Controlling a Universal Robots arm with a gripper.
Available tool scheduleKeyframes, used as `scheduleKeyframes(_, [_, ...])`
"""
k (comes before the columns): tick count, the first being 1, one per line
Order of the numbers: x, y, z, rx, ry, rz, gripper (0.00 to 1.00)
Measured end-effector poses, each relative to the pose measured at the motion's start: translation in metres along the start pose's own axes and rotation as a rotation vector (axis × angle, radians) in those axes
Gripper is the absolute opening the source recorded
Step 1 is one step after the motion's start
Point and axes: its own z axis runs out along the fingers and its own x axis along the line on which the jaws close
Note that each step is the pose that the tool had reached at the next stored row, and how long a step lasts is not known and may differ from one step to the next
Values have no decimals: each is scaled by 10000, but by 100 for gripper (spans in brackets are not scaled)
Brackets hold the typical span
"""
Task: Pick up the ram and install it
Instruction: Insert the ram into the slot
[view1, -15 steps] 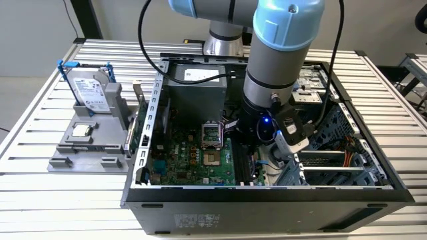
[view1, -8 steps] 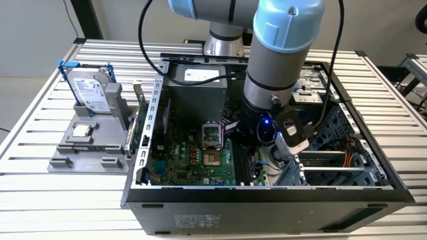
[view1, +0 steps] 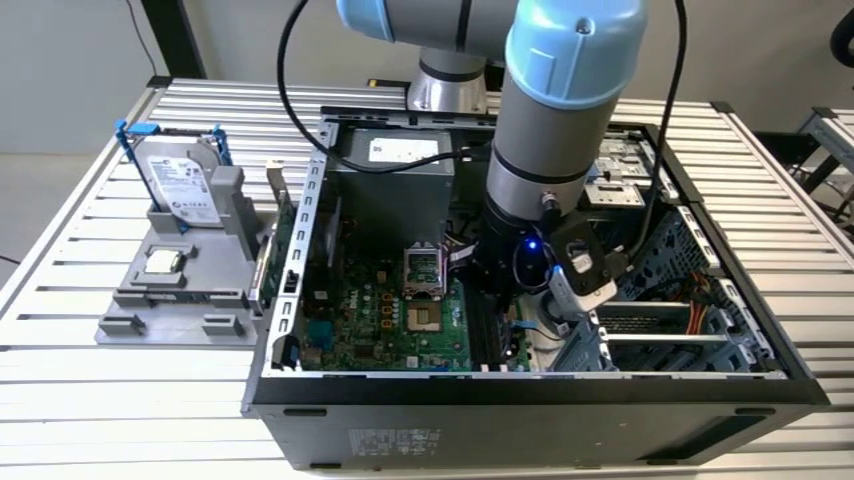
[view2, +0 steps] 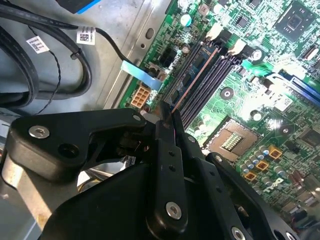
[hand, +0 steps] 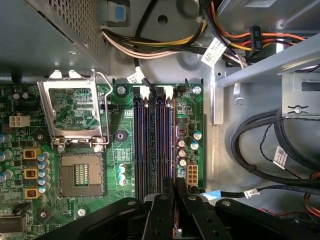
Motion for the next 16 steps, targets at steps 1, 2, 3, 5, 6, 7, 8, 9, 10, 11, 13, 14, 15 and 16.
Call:
scheduleKeyframes(1, [1,-1,1,1,0,6,0])
scheduleKeyframes(2, [1,-1,1,1,0,11,0])
scheduleKeyframes(3, [1,-1,0,6,0,14,0])
scheduleKeyframes(5, [1,-2,2,6,0,17,0])
scheduleKeyframes(6, [2,-2,2,5,0,19,0])
scheduleKeyframes(7, [2,-2,2,5,0,19,0])
scheduleKeyframes(8, [2,-1,3,4,0,19,0])
scheduleKeyframes(9, [2,-2,3,4,1,19,0])
scheduleKeyframes(10, [2,-1,3,4,3,20,0])
scheduleKeyframes(11, [2,-2,3,4,3,16,0])
scheduleKeyframes(13, [1,-3,4,1,5,-14,0])
scheduleKeyframes(14, [1,-3,4,1,5,-23,0])
scheduleKeyframes(15, [1,-3,3,6,9,-45,0])
scheduleKeyframes(16, [2,-4,3,14,11,-77,0])
